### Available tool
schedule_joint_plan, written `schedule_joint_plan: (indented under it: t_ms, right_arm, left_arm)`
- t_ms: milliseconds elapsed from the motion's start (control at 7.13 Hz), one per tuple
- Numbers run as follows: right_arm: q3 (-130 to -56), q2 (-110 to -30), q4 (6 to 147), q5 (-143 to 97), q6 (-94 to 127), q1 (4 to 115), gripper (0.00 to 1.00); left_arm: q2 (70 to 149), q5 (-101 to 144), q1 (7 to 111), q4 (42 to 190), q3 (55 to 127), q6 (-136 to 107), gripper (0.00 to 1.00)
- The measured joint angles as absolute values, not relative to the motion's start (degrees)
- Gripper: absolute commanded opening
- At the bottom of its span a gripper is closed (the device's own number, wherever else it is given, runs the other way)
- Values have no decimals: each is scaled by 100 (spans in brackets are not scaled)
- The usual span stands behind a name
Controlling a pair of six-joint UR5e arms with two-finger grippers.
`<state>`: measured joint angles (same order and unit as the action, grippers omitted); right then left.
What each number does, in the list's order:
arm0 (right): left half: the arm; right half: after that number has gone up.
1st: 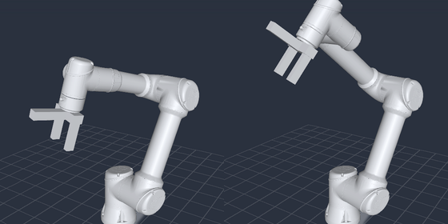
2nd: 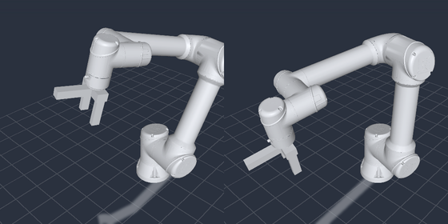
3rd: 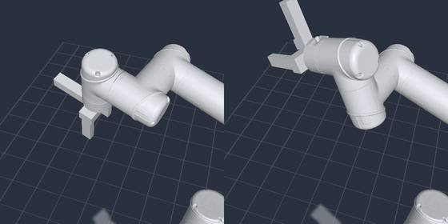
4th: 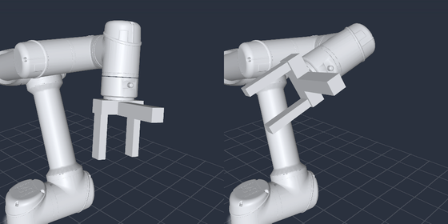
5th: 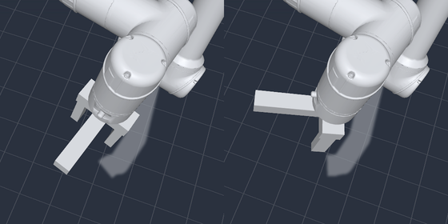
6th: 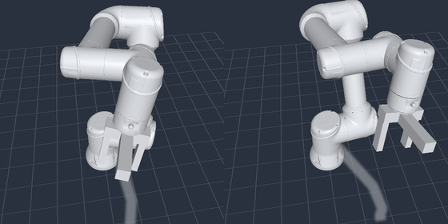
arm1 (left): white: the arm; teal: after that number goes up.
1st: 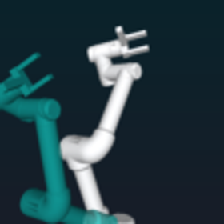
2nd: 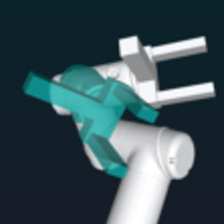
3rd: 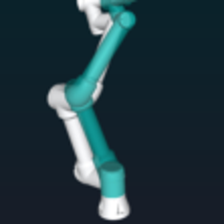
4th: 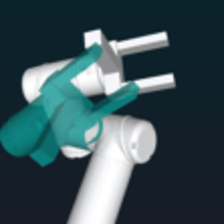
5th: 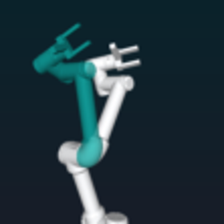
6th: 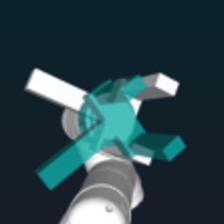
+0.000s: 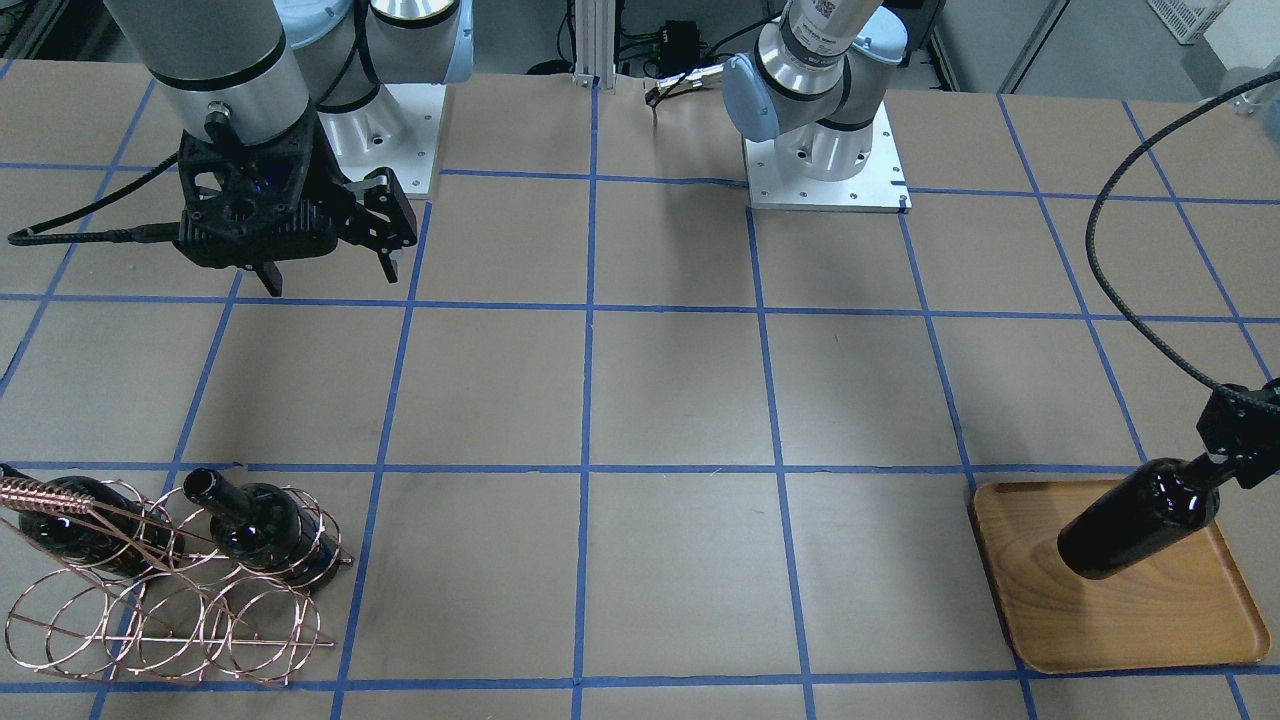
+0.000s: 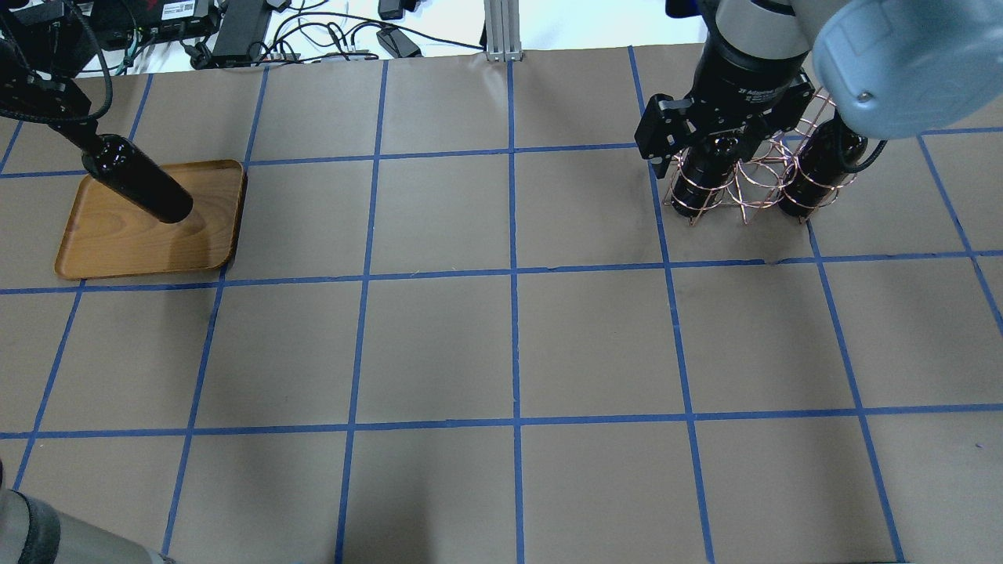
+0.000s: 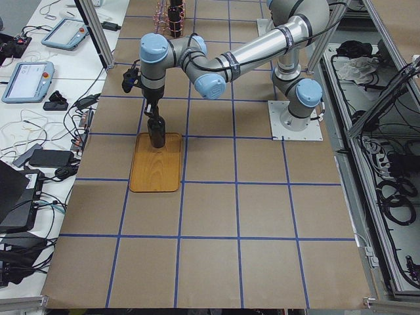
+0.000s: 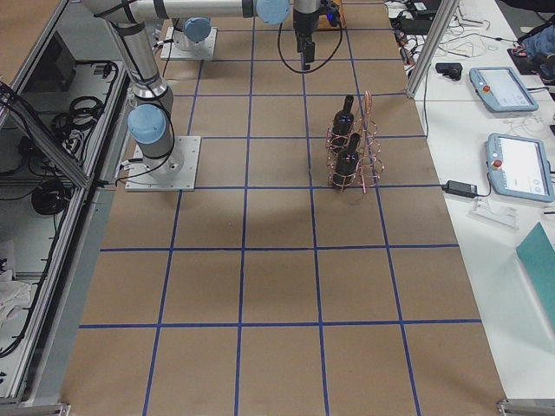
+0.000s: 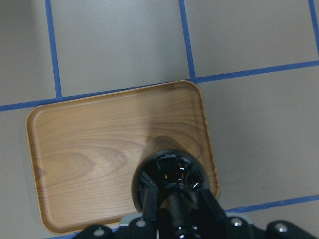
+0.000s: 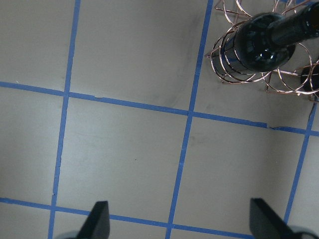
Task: Take wine from basket and place on tray
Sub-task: 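Lower the bottle onto the tray with the left gripper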
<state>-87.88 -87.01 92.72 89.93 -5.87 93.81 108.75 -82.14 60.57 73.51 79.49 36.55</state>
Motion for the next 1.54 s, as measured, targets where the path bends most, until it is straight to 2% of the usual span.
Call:
schedule_joint_plan:
  t_ms: [841, 982, 1402, 1543]
  right_arm:
    - [-8784, -8757, 9257, 8983, -557, 9376, 100]
    - [-8783, -8812, 9250, 8963, -577, 9370, 100]
    - [-8792, -9036, 9131, 8928, -588, 9383, 100]
    - [-8811, -9058, 9113, 8928, -589, 9386, 100]
  left_arm:
    - [10888, -8266, 6057, 7401, 8132, 3651, 0]
    - [10901, -8266, 6056, 7378, 8148, 3664, 32]
    - [10967, -8278, 6056, 7365, 8156, 3681, 32]
    - [10982, -8281, 6056, 7369, 8156, 3682, 44]
